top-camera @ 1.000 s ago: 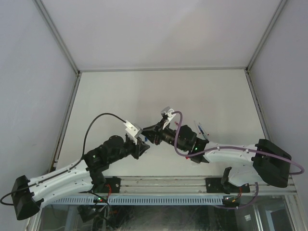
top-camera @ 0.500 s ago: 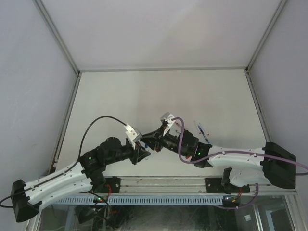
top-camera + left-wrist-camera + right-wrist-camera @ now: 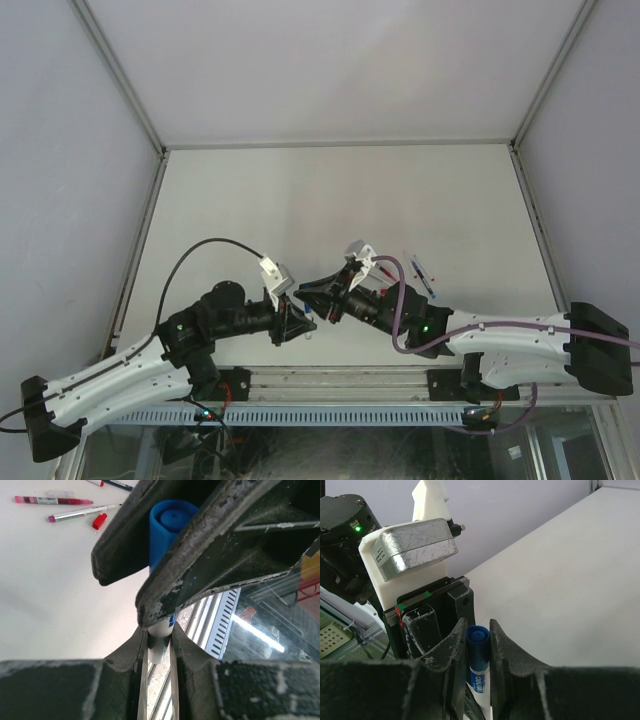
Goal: Insert the pens into the pen caps
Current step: Press the pen cap onto the pen, then place the pen at the center of the board.
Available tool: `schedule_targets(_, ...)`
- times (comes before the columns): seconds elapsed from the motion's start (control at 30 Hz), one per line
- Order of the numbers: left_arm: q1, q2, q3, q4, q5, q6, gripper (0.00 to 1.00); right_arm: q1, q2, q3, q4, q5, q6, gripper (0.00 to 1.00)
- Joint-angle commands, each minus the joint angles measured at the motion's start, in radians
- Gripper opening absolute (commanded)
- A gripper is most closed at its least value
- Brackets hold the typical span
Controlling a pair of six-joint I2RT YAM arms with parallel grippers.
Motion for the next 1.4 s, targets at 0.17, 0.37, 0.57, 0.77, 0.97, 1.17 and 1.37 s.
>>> schedule_targets(0.17,0.034,-0.031,0.214,0.503,-0.206,-0.01,0.0,0.102,-0.013,-0.083,-0.422,-0.177,0.11,0.0)
schedule_targets(0.37,0.034,-0.002,0.146,0.444,-0.21,-0.025,0.0,0.039,-0.053,0.022,-0.457,-0.074,0.13,0.0)
schedule_targets(0.57,0.034,-0.001,0.073,0.366,-0.233,-0.042,0.0,-0.039,-0.122,0.081,-0.407,-0.048,0.104,0.08)
schedule_targets(0.77,0.034,-0.001,-0.023,0.312,-0.268,-0.075,0.0,-0.05,-0.189,0.129,-0.42,-0.014,0.007,0.36)
schedule_targets(0.97,0.034,0.003,-0.074,0.233,-0.351,-0.142,0.0,-0.035,-0.254,0.128,-0.455,0.043,-0.02,0.54)
schedule_targets(1.17,0.036,0.061,0.042,0.012,-0.567,-0.198,0.0,-0.059,-0.258,0.13,-0.645,0.152,0.055,0.69)
schedule_targets(1.37,0.138,0.234,0.218,-0.16,-0.529,-0.12,0.0,-0.11,-0.264,0.129,-0.782,0.13,0.106,0.79)
